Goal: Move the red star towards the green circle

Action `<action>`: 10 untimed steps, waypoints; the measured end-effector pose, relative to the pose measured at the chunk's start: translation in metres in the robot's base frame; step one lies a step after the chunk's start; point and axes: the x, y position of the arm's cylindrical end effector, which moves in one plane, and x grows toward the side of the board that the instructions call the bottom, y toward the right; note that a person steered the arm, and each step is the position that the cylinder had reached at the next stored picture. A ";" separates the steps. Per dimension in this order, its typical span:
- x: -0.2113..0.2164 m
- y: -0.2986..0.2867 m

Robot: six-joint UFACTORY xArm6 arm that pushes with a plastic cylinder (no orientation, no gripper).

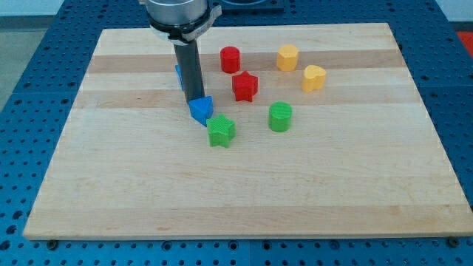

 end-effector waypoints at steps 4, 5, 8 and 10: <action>-0.050 0.007; -0.050 0.010; -0.050 0.086; -0.050 0.114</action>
